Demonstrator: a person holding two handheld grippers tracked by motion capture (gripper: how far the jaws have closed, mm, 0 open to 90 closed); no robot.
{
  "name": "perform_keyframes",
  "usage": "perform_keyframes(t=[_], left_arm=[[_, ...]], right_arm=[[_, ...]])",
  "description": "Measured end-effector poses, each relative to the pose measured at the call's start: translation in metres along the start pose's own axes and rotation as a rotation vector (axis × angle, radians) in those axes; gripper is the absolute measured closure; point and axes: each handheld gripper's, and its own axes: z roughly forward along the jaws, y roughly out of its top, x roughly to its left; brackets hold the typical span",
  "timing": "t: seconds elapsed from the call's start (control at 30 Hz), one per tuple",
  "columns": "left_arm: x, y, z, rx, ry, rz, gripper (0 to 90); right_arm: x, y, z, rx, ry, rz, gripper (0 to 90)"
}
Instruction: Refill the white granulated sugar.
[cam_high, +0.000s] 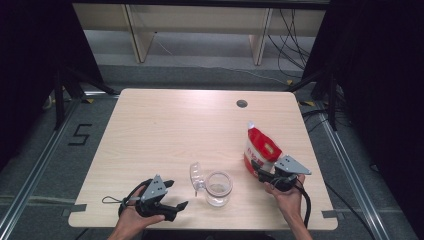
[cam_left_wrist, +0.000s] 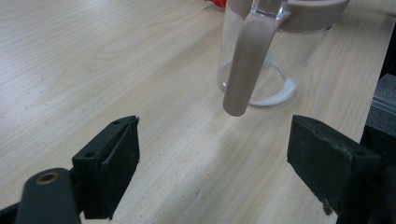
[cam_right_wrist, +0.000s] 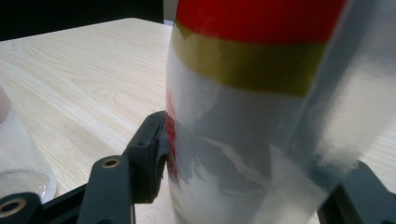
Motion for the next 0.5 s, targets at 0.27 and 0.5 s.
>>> perform_keyframes(t=[0.27,0.5], left_arm=[[-0.0001,0.0,-0.0009,-0.007,0.005,0.002,17.0],[0.0,0.0006,-0.0019,-0.003,0.007,0.001,17.0]], right_arm=[[-0.0005,0.0011,-0.0015,0.005,0.013,0.017,45.2],[0.0017,0.001,-0.0081,0.045,0.05,0.072,45.7]])
